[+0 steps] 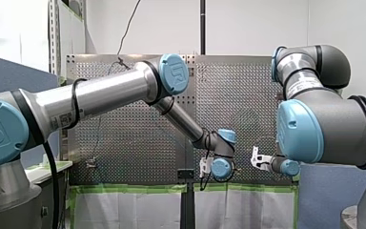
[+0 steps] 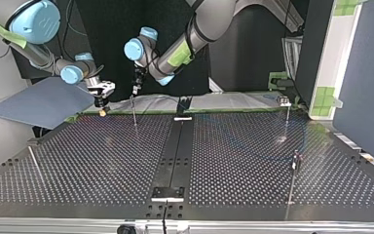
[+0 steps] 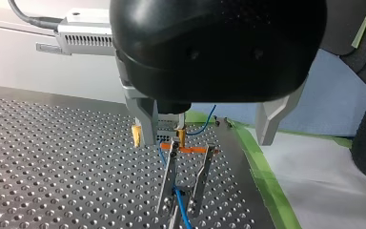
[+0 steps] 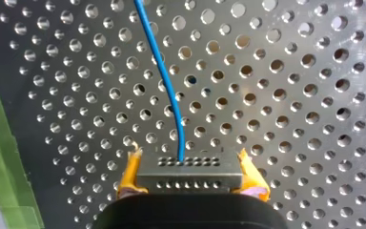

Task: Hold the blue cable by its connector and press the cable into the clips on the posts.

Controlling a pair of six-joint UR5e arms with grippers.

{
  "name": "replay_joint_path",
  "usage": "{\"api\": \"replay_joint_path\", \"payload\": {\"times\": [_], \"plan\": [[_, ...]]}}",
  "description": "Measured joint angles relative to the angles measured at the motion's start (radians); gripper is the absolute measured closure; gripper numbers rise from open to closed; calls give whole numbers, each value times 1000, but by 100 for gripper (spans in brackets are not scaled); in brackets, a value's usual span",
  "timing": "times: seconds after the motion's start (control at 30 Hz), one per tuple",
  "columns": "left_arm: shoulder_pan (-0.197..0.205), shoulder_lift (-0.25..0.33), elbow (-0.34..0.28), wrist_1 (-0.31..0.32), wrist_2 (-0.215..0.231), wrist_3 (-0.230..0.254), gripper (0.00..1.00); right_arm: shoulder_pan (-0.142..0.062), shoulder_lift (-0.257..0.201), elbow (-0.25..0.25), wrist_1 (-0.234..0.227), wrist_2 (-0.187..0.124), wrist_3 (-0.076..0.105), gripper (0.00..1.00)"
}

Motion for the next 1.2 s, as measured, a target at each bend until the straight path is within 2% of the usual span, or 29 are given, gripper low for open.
{"api": "replay_joint_path", "payload": {"times": [0.3,0.43,0.6,0.9,1.2], "plan": [[0,1,-9,-2,-1,8,1,3,0,0,0,0,1,100],[-3,16,-40,1,-2,24,1,3,0,0,0,0,1,100],[-19,59,-88,37,5,21,1,3,0,0,0,0,2,100],[-39,140,-170,118,7,-45,1,3,0,0,0,1,2,100],[-33,231,-261,209,-65,-135,1,3,0,0,4,1,1,100]]}}
